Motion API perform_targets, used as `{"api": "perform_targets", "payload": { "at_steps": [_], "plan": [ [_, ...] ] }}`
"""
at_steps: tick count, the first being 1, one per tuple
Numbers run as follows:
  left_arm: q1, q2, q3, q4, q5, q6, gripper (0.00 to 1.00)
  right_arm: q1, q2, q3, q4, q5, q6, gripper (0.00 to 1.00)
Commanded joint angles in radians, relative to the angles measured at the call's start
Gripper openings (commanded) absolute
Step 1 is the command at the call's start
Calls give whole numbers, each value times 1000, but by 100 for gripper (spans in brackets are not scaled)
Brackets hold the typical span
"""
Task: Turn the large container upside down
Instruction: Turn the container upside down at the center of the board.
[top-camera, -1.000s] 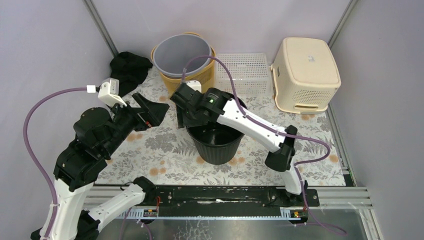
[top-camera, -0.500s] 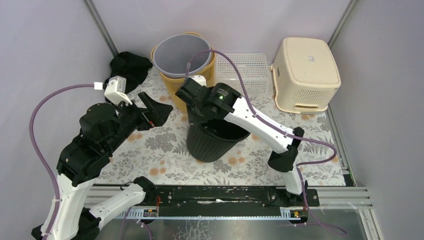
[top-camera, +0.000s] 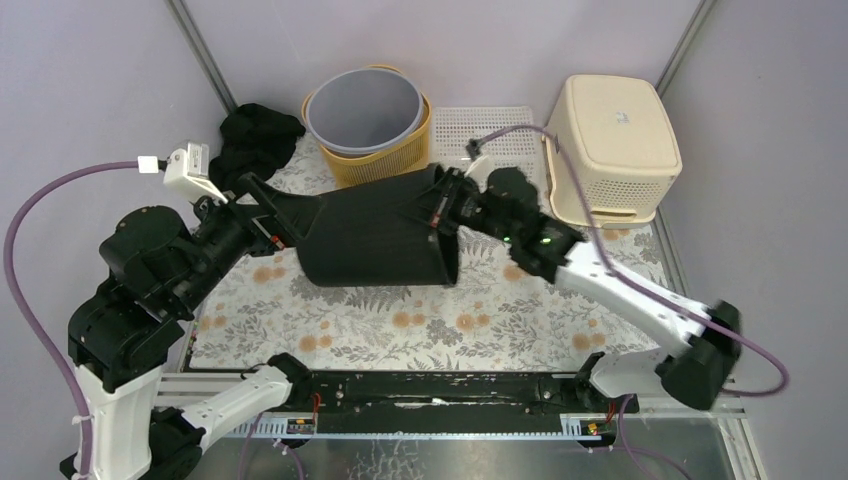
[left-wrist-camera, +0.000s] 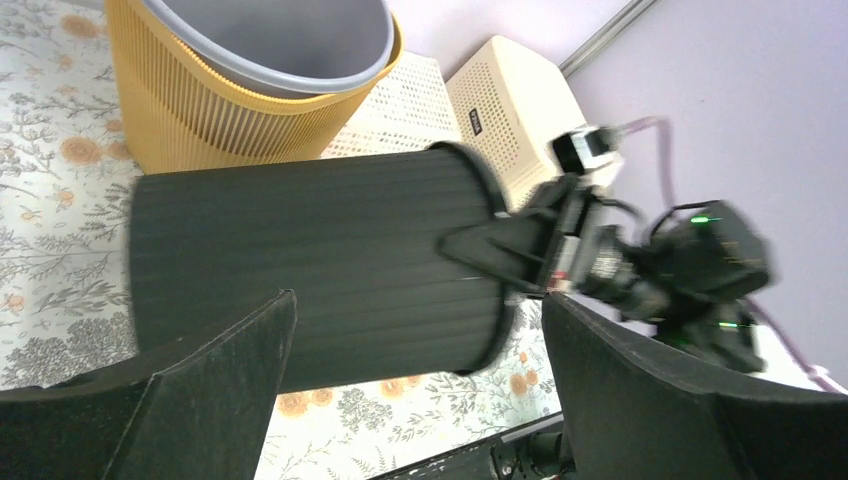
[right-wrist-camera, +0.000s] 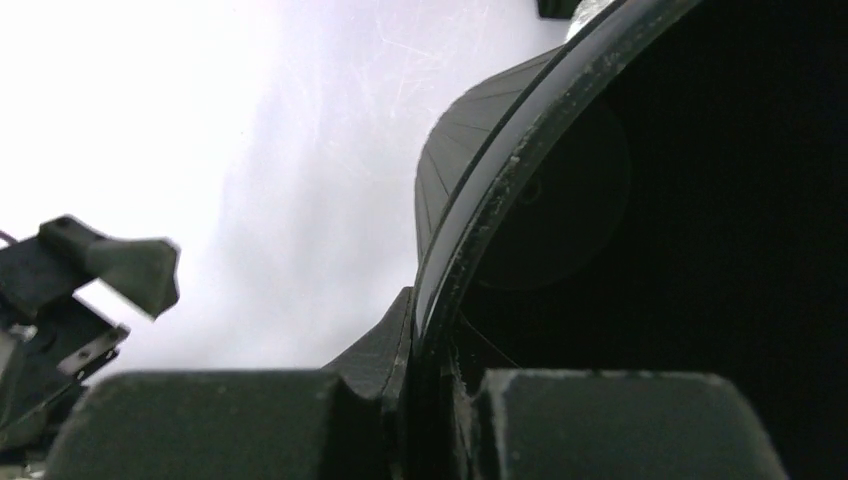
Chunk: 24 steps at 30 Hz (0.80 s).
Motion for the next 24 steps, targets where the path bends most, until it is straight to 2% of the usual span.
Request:
{"api": "perform_targets", "payload": {
  "at_steps": [1, 9, 20, 24],
  "plan": [
    [-4, 12, 7, -39, -47, -10, 100, -7, 125, -233, 814, -145, 306, 0],
    [-3, -10, -59, -25, -60, -36, 100, -7, 492, -329, 1552, -129, 687, 0],
    [-3, 0, -86, -7, -66, -44, 100, -4, 679, -240, 1787, -86, 863, 0],
    [-3, 13, -78, -1, -64, -40, 100, -4, 760, -192, 1792, -111, 876, 0]
  ]
}}
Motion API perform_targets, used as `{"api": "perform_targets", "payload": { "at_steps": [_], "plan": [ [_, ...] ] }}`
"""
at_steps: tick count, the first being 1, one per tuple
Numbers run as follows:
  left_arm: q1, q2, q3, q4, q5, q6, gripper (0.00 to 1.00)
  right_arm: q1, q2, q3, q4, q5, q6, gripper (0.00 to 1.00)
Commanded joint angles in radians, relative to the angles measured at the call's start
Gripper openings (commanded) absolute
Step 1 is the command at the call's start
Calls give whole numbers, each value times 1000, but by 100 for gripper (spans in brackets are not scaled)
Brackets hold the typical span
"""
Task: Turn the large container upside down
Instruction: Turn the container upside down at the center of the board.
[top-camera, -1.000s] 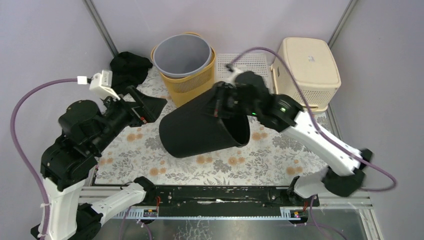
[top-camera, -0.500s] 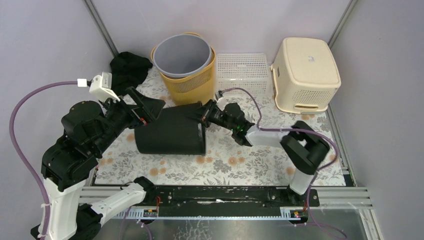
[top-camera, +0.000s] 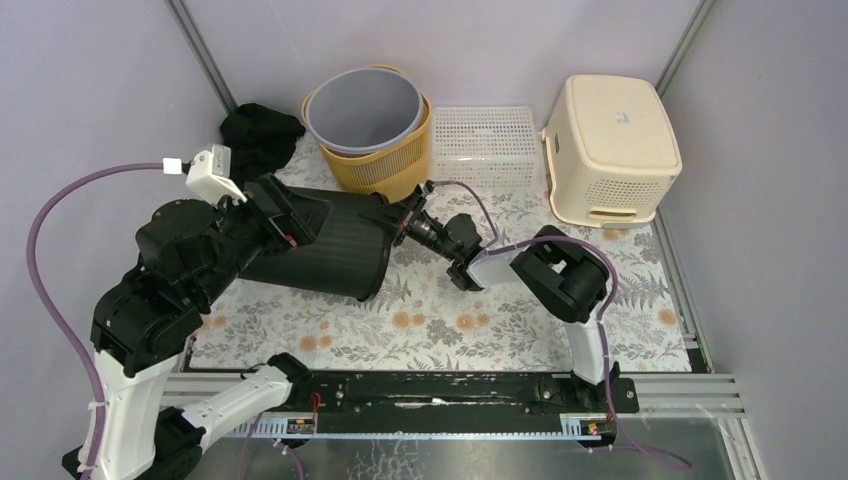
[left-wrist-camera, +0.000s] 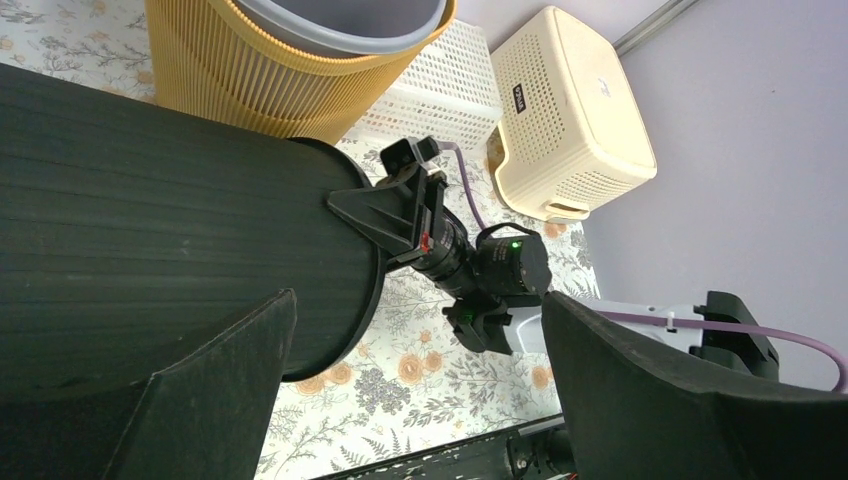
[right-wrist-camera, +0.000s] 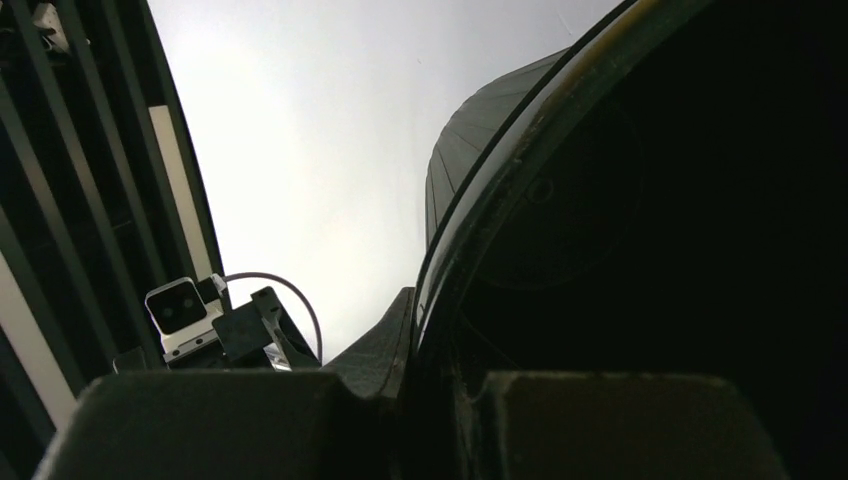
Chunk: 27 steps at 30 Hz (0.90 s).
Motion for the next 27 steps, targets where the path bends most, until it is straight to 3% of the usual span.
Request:
{"api": "perform_targets", "payload": {
  "at_steps": [1, 10, 17, 22, 27],
  "plan": [
    [-3, 17, 6, 22, -18, -3, 100, 5, 51, 90, 250, -11, 84, 0],
    [-4, 29, 11, 29, -25, 6, 100, -10, 161, 35, 250, -56, 20, 0],
    [-3, 31, 7, 35, -31, 12, 100, -50, 141, -99, 248, -150, -43, 13],
    [-3, 32, -18, 56, -19, 10, 100, -74, 116, -215, 246, -193, -89, 44],
    [-3, 31, -50, 73, -10, 9, 100, -117, 86, -367, 246, -212, -138, 52]
  ]
}}
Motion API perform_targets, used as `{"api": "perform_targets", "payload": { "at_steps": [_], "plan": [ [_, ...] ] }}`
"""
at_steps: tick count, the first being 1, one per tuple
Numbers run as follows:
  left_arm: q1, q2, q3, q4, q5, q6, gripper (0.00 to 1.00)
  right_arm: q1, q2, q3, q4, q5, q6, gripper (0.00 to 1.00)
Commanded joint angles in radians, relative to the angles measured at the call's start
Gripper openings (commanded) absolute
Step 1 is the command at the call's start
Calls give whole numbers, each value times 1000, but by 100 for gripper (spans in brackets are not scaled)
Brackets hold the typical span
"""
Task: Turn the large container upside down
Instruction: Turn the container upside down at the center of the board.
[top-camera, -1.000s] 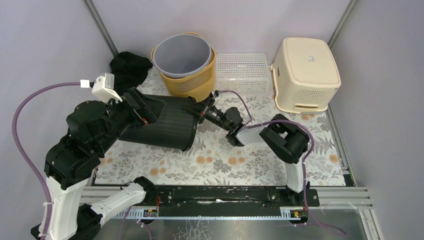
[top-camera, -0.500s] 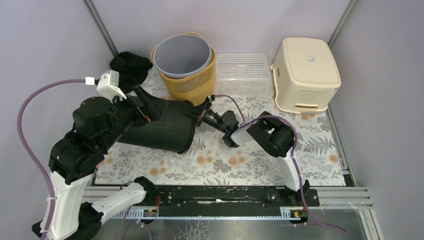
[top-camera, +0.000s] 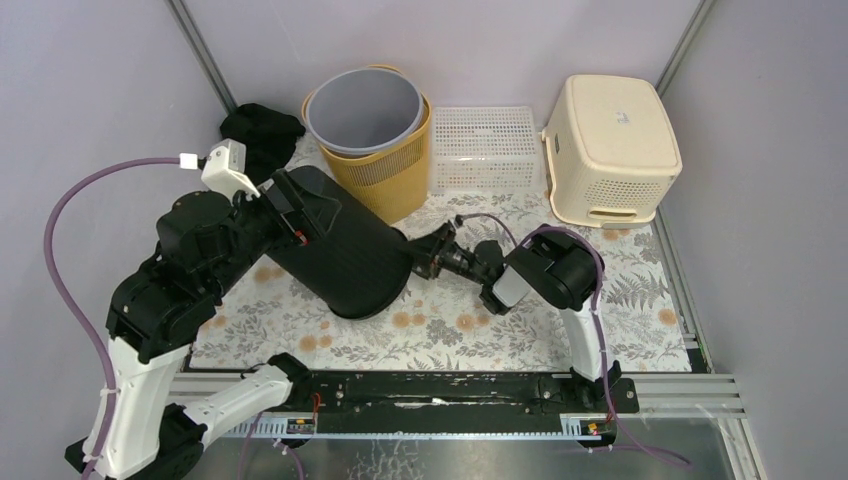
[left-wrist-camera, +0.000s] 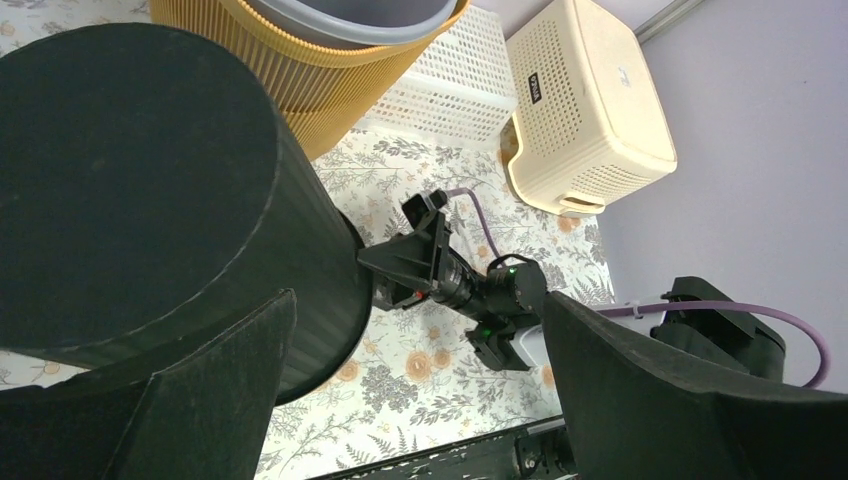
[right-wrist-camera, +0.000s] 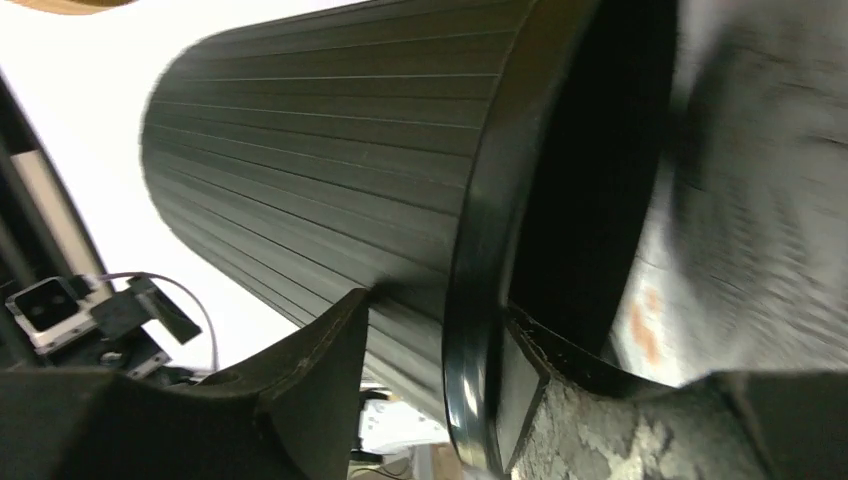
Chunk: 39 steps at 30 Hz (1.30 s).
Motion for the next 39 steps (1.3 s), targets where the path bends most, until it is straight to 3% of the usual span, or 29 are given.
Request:
{"api": "perform_targets", "payload": {
  "at_steps": [1, 10, 16, 19, 22, 25, 28, 33, 39],
  "plan": [
    [-3, 1, -40, 66, -4, 6, 100, -35, -31, -130, 63, -80, -111, 52],
    [-3, -18, -155, 108, -15, 2, 100, -101, -111, -365, 57, -112, -209, 52],
    [-3, 5, -195, 82, -157, 21, 100, -112, -201, -431, -7, -146, -245, 52],
    [-3, 29, -206, 53, -263, 25, 100, -112, -331, -424, -223, -161, -339, 53],
    [-1, 41, -232, 54, -288, 21, 100, -112, -582, -371, -643, -116, -568, 53],
    [-1, 41, -276, 91, -292, 20, 100, -112, -817, -278, -1170, 16, -780, 53],
    [25, 75, -330, 138, -278, 32, 100, -112, -991, -182, -1479, 123, -906, 57],
    [74, 135, -413, 250, -188, 39, 100, -112, -1131, -37, -1751, 185, -998, 58],
    [99, 180, -455, 316, -141, 39, 100, -112, -1192, -10, -1819, 205, -996, 59]
  ]
}}
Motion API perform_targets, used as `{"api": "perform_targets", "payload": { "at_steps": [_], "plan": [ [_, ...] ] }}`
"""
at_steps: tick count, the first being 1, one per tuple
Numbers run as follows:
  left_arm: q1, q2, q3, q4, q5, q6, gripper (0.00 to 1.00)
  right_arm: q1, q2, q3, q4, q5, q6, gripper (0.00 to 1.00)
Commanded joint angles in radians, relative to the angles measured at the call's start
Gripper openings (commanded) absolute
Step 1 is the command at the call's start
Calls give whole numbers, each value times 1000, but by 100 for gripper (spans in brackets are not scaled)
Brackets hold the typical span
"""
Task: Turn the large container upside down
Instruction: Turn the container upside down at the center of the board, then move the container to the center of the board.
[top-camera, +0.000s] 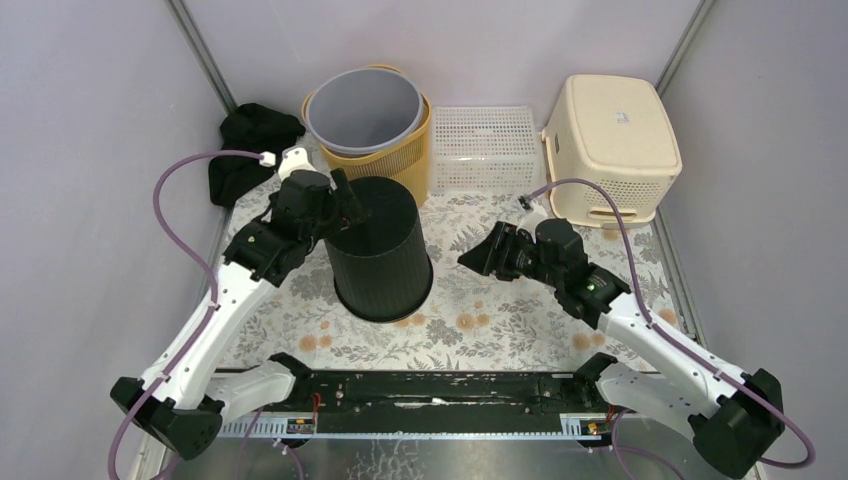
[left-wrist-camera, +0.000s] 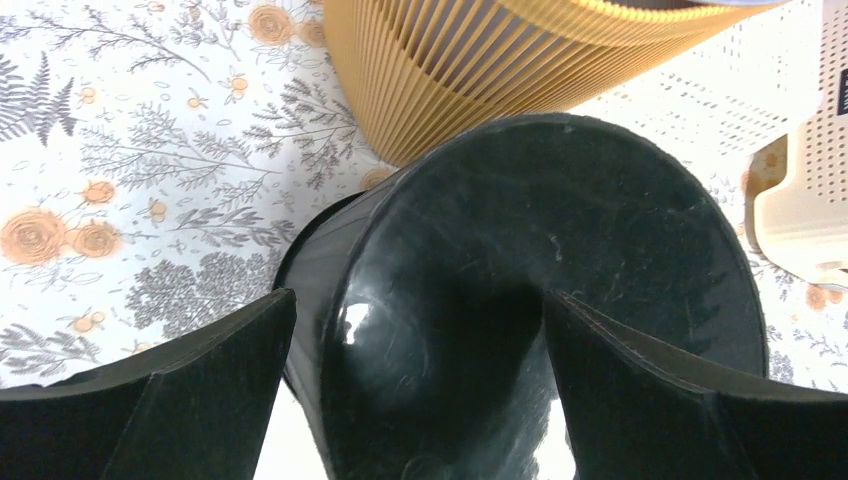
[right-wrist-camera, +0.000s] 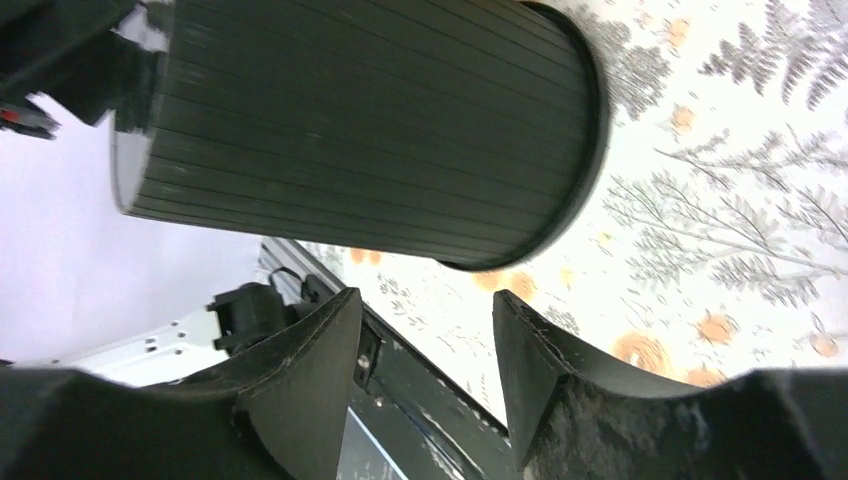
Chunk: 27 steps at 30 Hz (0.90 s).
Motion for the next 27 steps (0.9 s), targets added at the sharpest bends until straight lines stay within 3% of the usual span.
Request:
{"api": "perform_targets", "payload": {
  "at_steps": [1, 5, 11, 16, 20, 25, 27],
  "plan": [
    [9, 17, -42, 72, 47, 18, 100, -4, -4, 30, -159, 63, -59, 59],
    [12, 10, -23, 54, 48, 11, 100, -4, 82, 19, -116, 44, -53, 58],
    [11, -60, 83, -23, 47, 5, 100, -4, 318, 29, 165, -44, 32, 57],
    [10, -118, 122, -84, 36, 0, 100, 45, 587, 143, 362, -133, 126, 56],
    [11, -174, 137, -129, 31, -13, 100, 196, 832, 366, 402, -90, 152, 56],
    [10, -210, 164, -175, 24, -17, 100, 278, 1233, 894, 304, -202, 158, 53],
    [10, -214, 161, -185, 16, -14, 100, 298, 1270, 939, 299, -200, 164, 52]
  ]
}}
